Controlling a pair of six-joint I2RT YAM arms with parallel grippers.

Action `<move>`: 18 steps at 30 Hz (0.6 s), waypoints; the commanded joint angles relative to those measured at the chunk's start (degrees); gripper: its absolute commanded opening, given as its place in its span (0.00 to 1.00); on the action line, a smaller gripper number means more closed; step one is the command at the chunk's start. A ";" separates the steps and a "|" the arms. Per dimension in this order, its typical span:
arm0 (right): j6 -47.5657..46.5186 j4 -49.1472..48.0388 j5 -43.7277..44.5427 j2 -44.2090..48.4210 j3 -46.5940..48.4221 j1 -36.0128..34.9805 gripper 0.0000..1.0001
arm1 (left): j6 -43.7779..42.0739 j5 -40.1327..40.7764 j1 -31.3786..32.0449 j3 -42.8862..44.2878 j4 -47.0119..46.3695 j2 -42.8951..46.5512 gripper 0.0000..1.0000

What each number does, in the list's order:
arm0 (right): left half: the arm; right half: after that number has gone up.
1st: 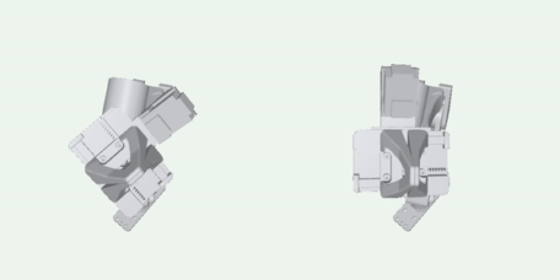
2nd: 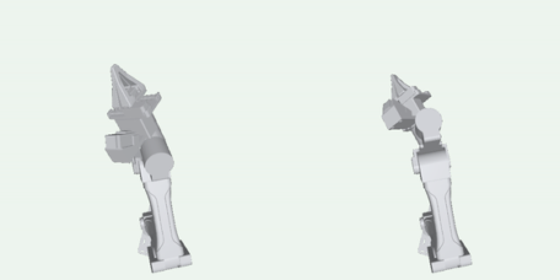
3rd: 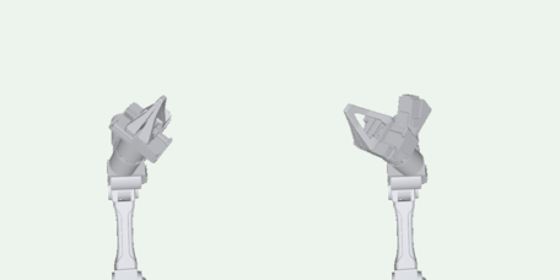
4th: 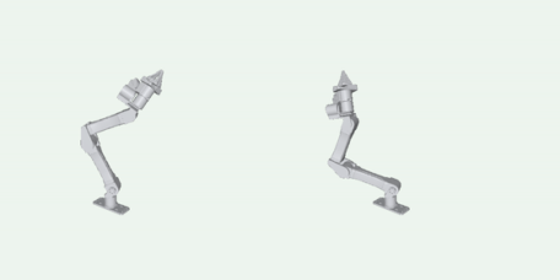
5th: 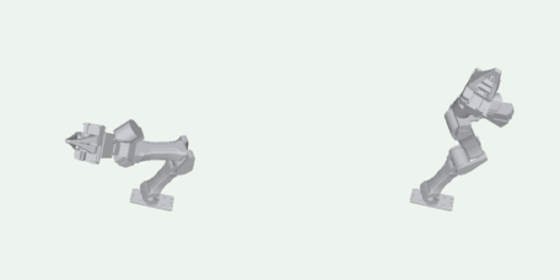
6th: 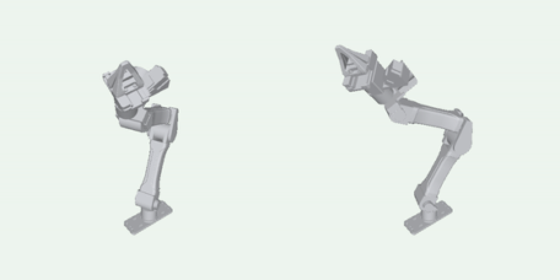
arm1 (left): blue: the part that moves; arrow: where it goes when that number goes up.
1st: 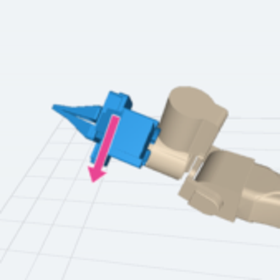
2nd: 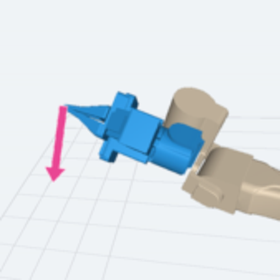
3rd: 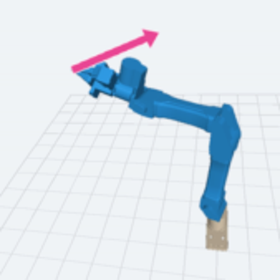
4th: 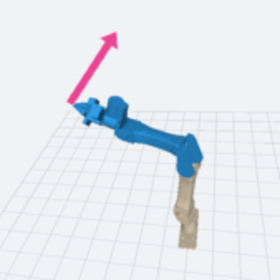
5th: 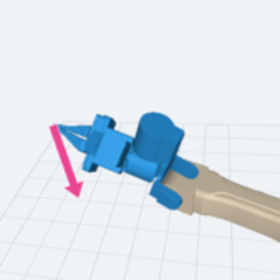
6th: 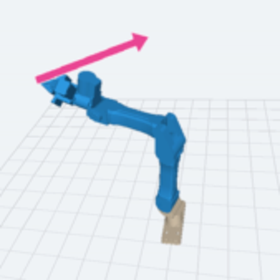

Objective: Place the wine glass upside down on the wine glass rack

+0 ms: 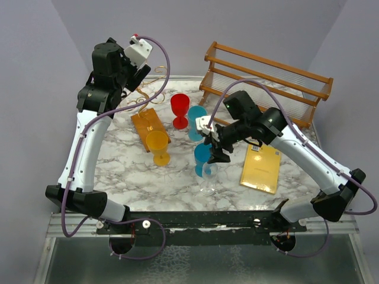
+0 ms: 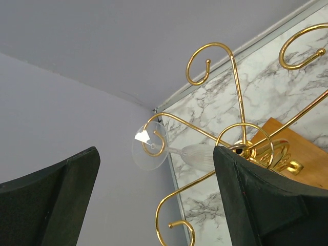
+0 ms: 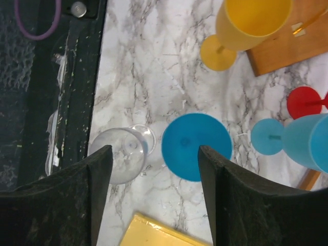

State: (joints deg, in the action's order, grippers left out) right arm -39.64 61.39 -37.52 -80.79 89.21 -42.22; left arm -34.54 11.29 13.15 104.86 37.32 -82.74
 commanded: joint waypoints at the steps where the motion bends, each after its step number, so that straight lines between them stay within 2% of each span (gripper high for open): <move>1: -1.90 3.84 4.27 -0.90 -0.95 -4.17 0.63 | 1.55 -1.91 0.15 -0.58 -3.48 1.76 0.96; 5: -2.59 4.94 6.81 -2.10 -0.96 -6.59 0.54 | 0.91 -0.82 0.14 -1.44 -4.04 1.94 0.96; 18: -4.21 7.94 11.94 -4.10 -2.85 -9.49 0.36 | -0.13 0.21 0.13 -2.01 -4.30 0.78 0.96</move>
State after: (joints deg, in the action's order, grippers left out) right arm -42.74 66.92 -28.40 -84.29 87.44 -50.70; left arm -34.39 10.96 13.15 102.61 34.96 -82.61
